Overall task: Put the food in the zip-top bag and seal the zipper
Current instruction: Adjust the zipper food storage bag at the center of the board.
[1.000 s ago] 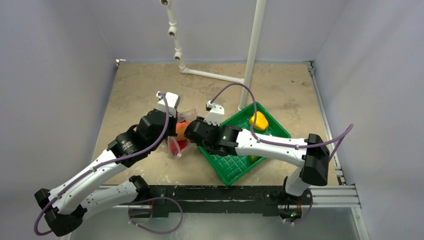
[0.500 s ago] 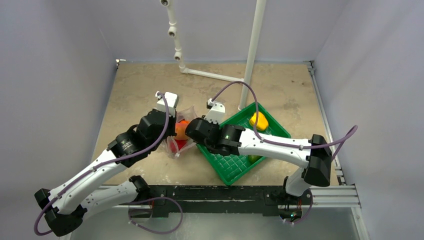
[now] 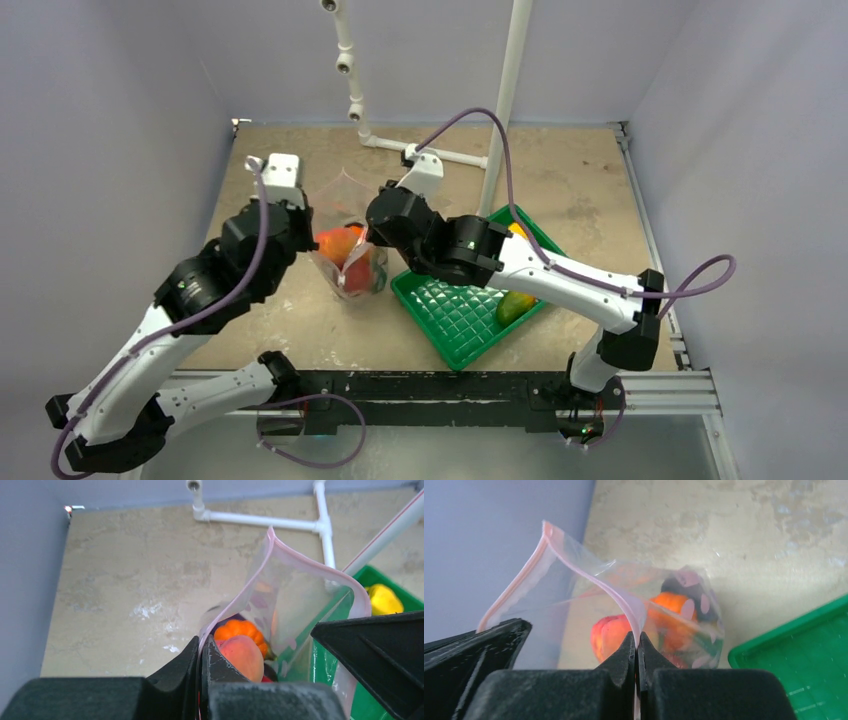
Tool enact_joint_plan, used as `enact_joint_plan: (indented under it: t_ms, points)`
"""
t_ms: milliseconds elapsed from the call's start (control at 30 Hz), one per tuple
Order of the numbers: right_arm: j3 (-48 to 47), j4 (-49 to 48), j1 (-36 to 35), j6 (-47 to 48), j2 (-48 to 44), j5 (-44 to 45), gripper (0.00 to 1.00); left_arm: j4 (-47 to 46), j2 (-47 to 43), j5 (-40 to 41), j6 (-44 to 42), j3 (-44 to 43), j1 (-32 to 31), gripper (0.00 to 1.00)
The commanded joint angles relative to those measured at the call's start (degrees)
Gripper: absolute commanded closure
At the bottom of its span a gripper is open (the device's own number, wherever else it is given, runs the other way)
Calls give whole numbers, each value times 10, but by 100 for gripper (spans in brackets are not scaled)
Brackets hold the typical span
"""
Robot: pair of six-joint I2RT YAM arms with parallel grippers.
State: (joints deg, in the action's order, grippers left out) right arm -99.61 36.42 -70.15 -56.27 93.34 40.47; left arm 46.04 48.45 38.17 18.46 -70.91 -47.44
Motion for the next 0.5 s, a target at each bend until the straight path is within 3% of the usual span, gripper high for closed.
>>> enact_joint_plan:
  t_ms: [0, 100, 333, 467]
  points:
    - [-72, -21, 4, 72, -3, 30, 100, 71, 10, 49, 3, -99, -2, 100]
    - [-46, -40, 8, 74, -1, 19, 100, 79, 0, 59, 15, -70, -1, 100]
    - [90, -111, 42, 51, 12, -59, 100, 56, -6, 69, 78, 100, -2, 100]
    - [85, -104, 45, 48, 24, -65, 100, 56, 31, 45, 69, 75, -2, 100]
